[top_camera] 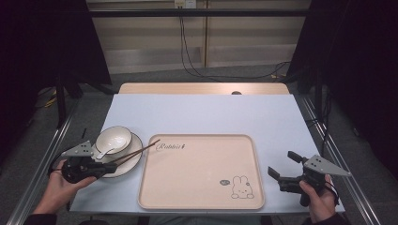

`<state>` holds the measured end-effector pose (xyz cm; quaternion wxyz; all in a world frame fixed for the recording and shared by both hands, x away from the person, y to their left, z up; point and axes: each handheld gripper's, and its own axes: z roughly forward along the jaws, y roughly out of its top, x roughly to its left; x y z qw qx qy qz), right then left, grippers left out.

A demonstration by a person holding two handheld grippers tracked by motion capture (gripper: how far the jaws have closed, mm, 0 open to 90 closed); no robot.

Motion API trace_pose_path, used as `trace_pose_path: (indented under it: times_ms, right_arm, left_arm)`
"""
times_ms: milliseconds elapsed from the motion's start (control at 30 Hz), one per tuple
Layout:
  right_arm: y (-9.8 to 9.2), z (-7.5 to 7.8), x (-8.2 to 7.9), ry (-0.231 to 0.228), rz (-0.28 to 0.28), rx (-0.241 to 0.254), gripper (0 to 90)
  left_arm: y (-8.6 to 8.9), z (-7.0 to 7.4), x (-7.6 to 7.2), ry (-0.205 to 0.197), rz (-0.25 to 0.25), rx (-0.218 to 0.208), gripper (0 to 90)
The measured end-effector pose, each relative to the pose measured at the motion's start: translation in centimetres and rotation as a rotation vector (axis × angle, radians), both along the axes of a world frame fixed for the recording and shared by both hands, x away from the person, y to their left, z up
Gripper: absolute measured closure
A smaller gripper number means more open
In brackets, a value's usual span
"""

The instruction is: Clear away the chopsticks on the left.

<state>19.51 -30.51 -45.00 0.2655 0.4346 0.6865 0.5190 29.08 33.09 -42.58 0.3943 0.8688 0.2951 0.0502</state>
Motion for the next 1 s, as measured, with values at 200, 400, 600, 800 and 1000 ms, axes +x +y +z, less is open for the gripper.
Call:
trace_pose_path:
  times_ms: [200, 400, 600, 800, 1000]
  right_arm:
    - [0.0, 0.0, 0.0, 0.001, 0.003, -0.003, 2.3]
    - [0.0, 0.0, 0.0, -0.001, 0.004, 0.000, 2.3]
    - [0.0, 0.0, 0.0, 0.000, 0.002, 0.003, 2.3]
    - [0.0, 0.0, 0.0, -0.003, 0.010, -0.004, 2.3]
    - [0.1, 0.0, 0.0, 0.001, 0.009, 0.000, 2.2]
  left_arm:
    - [-0.7, 1.0, -0.8, -0.008, 0.094, -0.042, 84.8]
    - [-2.4, 1.3, -1.4, 0.015, 0.091, -0.061, 84.8]
    - [-4.9, 1.0, -2.1, 0.042, 0.093, -0.065, 84.7]
    - [-6.3, 1.0, -2.5, 0.039, 0.125, -0.084, 84.6]
    - [-7.7, 1.3, -2.3, 0.042, 0.198, -0.098, 84.5]
